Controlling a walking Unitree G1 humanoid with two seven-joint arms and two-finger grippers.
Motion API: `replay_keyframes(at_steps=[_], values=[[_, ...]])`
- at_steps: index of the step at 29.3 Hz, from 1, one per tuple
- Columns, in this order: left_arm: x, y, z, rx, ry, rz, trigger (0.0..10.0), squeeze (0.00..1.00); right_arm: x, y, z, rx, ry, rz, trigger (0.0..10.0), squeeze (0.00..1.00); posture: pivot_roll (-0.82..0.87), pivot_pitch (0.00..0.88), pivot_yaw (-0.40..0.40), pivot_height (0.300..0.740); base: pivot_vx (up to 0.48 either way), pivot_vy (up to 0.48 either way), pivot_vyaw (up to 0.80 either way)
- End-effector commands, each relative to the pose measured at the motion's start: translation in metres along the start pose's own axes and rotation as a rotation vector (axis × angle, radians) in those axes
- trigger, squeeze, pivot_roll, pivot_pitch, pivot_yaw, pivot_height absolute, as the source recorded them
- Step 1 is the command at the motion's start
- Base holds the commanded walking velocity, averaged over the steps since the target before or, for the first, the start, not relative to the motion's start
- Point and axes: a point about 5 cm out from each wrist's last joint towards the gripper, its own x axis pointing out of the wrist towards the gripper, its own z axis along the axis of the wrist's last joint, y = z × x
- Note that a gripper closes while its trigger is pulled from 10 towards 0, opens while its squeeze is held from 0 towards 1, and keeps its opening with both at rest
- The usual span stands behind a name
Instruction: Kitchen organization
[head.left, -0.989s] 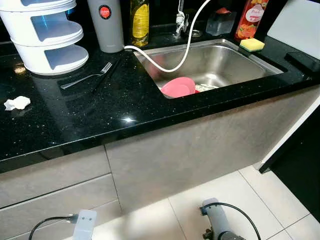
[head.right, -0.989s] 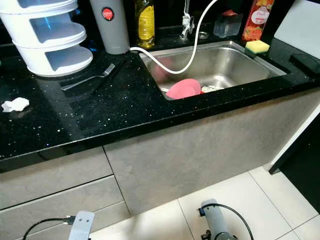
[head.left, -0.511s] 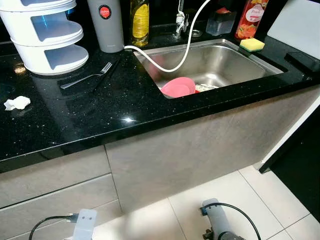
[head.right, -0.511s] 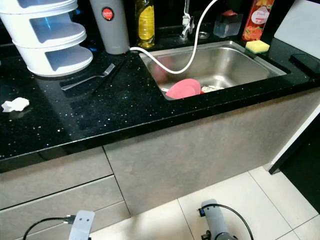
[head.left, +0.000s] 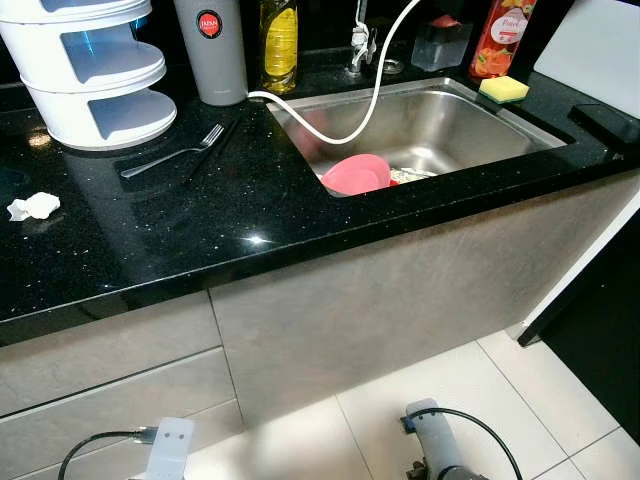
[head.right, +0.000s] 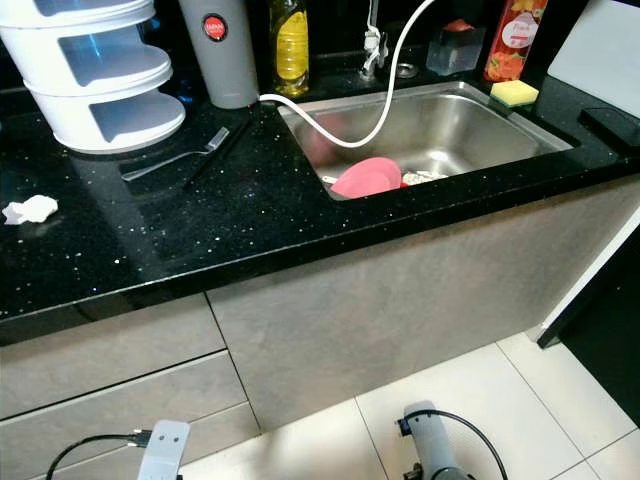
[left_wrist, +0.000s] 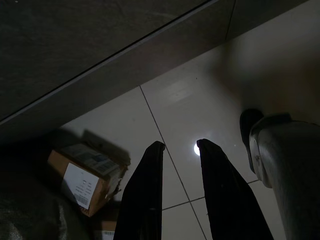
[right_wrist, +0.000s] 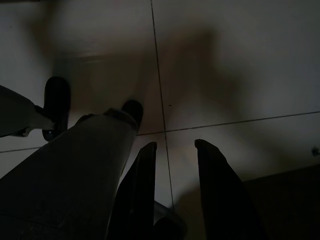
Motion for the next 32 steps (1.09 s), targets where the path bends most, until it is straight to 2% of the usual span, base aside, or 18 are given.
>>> replay_keyframes(at_steps=[1, 32], values=[[-0.0012, 0.0047, -0.0062, 0.017, 0.022, 0.006, 10.0, 0.00, -0.0007, -0.0008, -0.0044, -0.006, 0.015, 0.002, 10.0, 0.00, -0.03, 0.000, -0.004, 0.740, 0.000, 0.000, 0.00], [-0.0002, 0.0031, 0.0006, 0.016, -0.016, 0.011, 10.0, 0.00, -0.0007, 0.0008, -0.0053, -0.007, 0.018, 0.006, 10.0, 0.00, -0.02, 0.000, -0.005, 0.740, 0.000, 0.000, 0.00]])
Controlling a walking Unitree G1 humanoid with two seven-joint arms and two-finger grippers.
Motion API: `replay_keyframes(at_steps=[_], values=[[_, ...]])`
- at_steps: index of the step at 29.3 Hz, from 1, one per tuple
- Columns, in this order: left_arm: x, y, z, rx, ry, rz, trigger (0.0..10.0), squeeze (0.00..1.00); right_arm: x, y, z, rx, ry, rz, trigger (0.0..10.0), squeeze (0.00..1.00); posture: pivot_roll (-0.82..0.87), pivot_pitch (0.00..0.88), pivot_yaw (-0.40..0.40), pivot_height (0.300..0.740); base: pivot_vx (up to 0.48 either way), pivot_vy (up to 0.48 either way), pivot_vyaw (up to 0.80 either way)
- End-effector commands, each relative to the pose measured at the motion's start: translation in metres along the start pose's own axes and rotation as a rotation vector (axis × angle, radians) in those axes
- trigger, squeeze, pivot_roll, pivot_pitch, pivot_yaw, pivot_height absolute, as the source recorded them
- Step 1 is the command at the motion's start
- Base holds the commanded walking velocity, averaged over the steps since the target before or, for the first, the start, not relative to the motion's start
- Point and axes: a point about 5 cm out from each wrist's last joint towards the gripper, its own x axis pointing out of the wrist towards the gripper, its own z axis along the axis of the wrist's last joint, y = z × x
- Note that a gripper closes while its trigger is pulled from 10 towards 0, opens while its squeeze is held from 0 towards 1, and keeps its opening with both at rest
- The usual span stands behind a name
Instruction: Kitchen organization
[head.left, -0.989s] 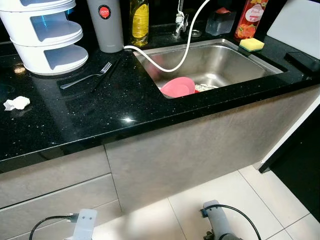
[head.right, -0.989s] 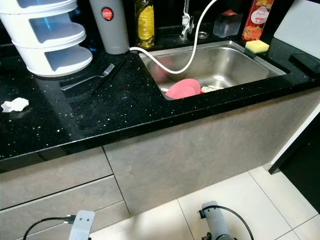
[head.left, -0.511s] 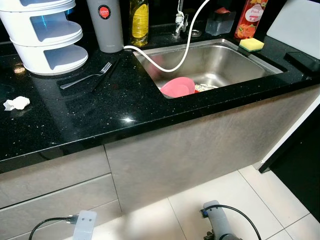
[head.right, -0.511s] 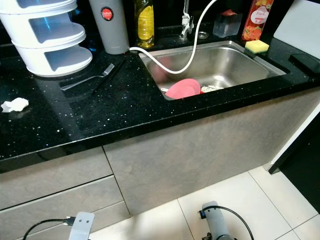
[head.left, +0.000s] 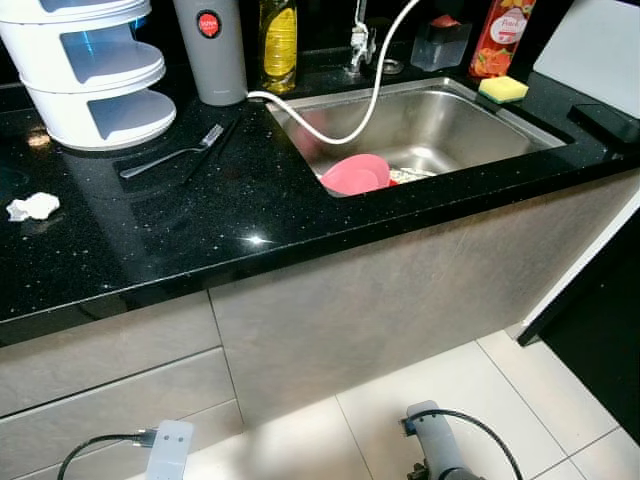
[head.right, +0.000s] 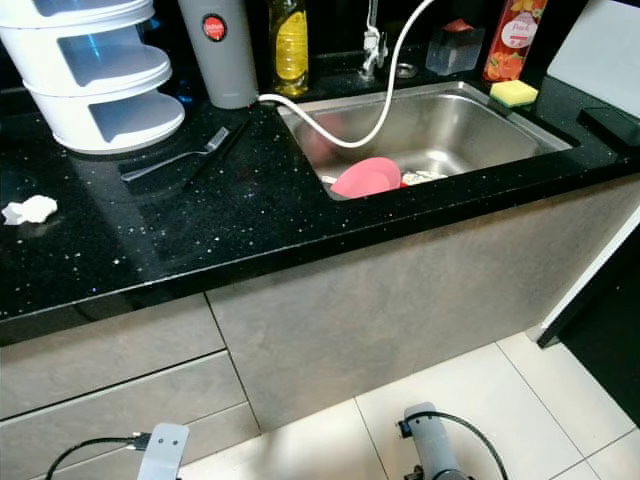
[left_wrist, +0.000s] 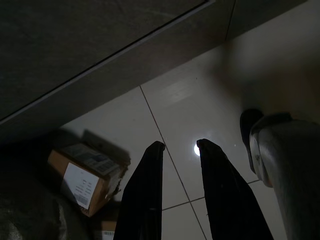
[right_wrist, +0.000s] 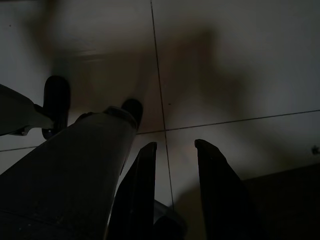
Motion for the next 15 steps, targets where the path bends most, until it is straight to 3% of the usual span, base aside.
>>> replay_keyframes(at_steps=[1, 15], values=[[0.0007, 0.0030, 0.0028, 0.017, -0.013, 0.008, 10.0, 0.00, -0.0004, 0.0010, -0.0038, -0.006, 0.015, 0.006, 10.0, 0.00, -0.02, 0.000, -0.005, 0.740, 0.000, 0.000, 0.00], [0.0022, -0.0002, 0.0106, 0.016, -0.043, 0.006, 10.0, 0.00, -0.0003, 0.0010, -0.0030, -0.006, 0.013, 0.005, 10.0, 0.00, -0.02, 0.000, -0.005, 0.740, 0.000, 0.000, 0.00]])
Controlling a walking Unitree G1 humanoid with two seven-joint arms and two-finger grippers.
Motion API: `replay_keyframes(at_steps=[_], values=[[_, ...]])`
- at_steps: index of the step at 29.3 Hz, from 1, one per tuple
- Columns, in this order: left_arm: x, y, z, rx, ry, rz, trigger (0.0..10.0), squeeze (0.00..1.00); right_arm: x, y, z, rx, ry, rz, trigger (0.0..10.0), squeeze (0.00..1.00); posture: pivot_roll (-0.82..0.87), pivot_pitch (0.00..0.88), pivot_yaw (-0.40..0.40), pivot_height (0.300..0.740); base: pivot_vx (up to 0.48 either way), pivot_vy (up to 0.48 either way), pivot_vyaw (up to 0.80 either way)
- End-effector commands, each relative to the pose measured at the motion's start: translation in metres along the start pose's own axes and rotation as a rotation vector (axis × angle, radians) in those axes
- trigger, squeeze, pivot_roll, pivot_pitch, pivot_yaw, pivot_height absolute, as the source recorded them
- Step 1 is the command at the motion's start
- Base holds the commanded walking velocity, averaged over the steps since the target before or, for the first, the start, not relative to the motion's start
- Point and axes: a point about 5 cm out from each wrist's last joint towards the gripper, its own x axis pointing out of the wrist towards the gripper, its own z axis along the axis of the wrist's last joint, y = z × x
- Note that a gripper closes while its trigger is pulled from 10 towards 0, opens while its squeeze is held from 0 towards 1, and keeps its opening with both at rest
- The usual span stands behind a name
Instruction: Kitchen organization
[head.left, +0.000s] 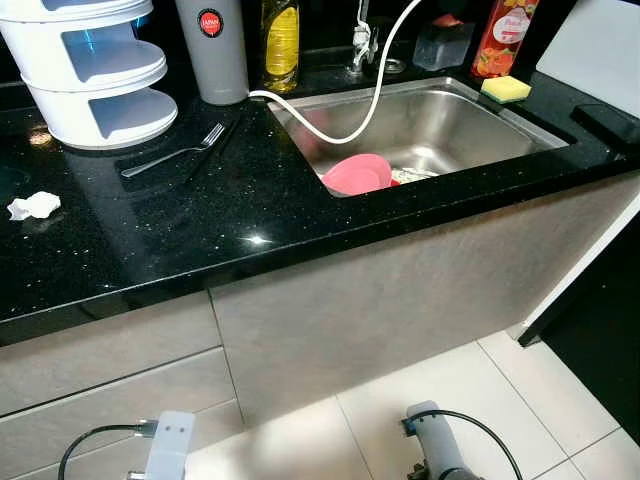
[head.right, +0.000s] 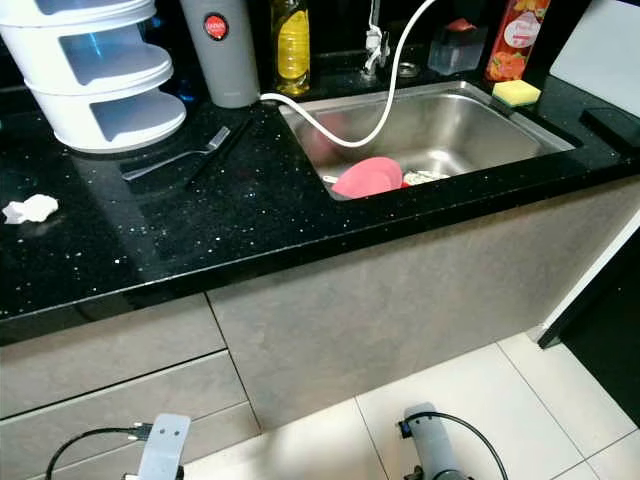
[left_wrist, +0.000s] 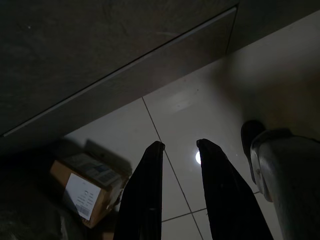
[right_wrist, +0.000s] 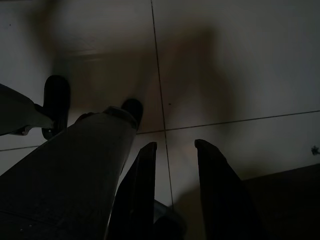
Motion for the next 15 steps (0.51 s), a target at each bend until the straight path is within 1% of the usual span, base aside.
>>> replay_keyframes(at_steps=[1, 15], values=[[-0.0005, -0.0003, -0.0014, 0.012, -0.001, 0.002, 10.0, 0.00, -0.0003, 0.0009, -0.0030, -0.006, 0.013, 0.005, 10.0, 0.00, -0.02, 0.000, -0.005, 0.740, 0.000, 0.000, 0.00], [-0.0007, -0.0004, -0.0013, 0.014, -0.004, 0.000, 10.0, 0.00, -0.0004, 0.0003, -0.0033, -0.005, 0.015, 0.002, 10.0, 0.00, -0.03, 0.000, -0.005, 0.740, 0.000, 0.000, 0.00]])
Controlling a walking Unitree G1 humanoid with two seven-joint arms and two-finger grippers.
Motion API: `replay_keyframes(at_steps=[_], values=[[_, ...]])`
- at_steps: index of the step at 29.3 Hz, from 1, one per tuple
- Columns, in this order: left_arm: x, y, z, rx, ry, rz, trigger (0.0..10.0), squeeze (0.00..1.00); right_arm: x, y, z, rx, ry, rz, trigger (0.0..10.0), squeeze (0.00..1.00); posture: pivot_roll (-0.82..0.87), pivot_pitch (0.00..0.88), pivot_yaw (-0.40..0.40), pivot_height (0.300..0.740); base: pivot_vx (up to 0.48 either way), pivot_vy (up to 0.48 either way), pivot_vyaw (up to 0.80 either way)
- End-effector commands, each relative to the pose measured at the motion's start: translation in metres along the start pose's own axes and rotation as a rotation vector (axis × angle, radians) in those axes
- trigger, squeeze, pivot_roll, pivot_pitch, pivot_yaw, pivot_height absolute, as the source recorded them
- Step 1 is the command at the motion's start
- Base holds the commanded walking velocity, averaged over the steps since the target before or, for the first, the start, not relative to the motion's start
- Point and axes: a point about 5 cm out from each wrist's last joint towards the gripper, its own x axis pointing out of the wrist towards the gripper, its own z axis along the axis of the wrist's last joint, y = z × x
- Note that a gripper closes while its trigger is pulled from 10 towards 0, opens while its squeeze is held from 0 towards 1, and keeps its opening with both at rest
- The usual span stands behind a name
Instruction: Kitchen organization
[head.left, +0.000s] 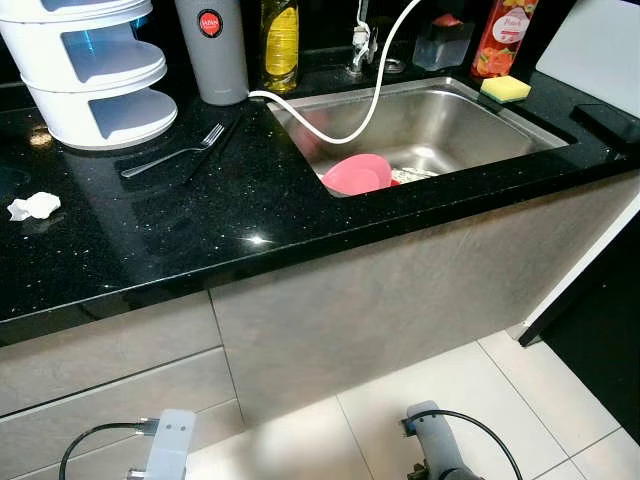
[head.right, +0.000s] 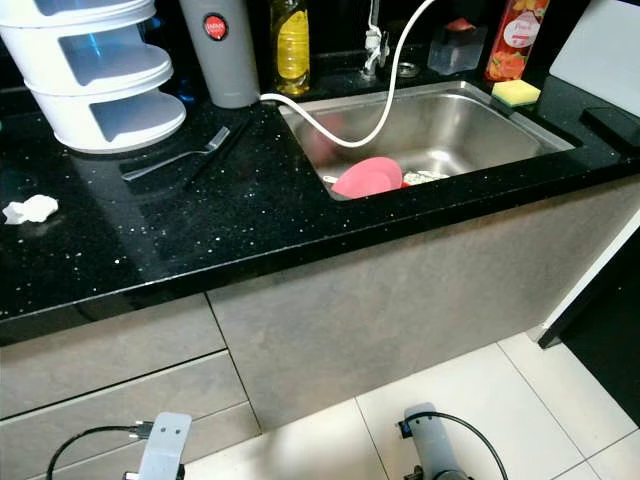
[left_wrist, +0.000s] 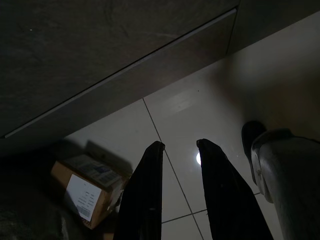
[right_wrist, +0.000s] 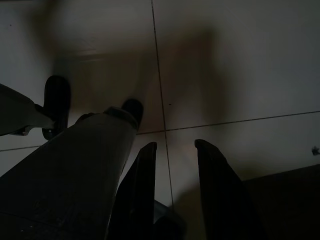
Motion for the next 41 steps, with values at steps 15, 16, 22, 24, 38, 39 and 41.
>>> replay_keyframes(at_steps=[15, 16, 22, 24, 38, 39, 41], values=[[0.000, -0.002, 0.003, 0.017, -0.014, -0.004, 10.0, 0.00, -0.001, 0.000, -0.004, -0.003, 0.018, 0.000, 10.0, 0.00, -0.03, 0.000, -0.003, 0.740, 0.000, 0.000, 0.00], [0.000, -0.002, 0.003, 0.017, -0.014, -0.004, 10.0, 0.00, -0.001, 0.000, -0.004, -0.003, 0.018, 0.000, 10.0, 0.00, -0.03, 0.000, -0.003, 0.740, 0.000, 0.000, 0.00], [0.000, -0.001, 0.002, 0.017, -0.010, -0.003, 10.0, 0.00, -0.001, 0.000, -0.004, -0.004, 0.017, 0.001, 10.0, 0.00, -0.03, 0.000, -0.004, 0.740, 0.000, 0.000, 0.00], [0.000, -0.001, 0.002, 0.017, -0.010, -0.003, 10.0, 0.00, 0.000, 0.000, -0.004, -0.006, 0.016, 0.001, 10.0, 0.00, -0.03, 0.000, -0.005, 0.740, 0.000, 0.000, 0.00], [-0.002, 0.016, 0.013, -0.095, -0.155, 0.047, 10.0, 0.00, -0.002, -0.023, 0.025, 0.227, -0.170, -0.032, 10.0, 0.00, -0.01, 0.000, -0.018, 0.740, 0.000, 0.000, 0.00], [-0.003, 0.016, 0.011, -0.098, -0.163, 0.044, 10.0, 0.00, -0.002, -0.025, 0.028, 0.241, -0.190, -0.029, 10.0, 0.00, -0.01, 0.000, -0.019, 0.740, 0.000, 0.000, 0.00], [-0.004, 0.016, 0.009, -0.110, -0.165, 0.037, 10.0, 0.00, -0.003, -0.026, 0.031, 0.253, -0.214, -0.026, 10.0, 0.00, -0.01, 0.000, -0.021, 0.740, 0.000, 0.000, 0.00]])
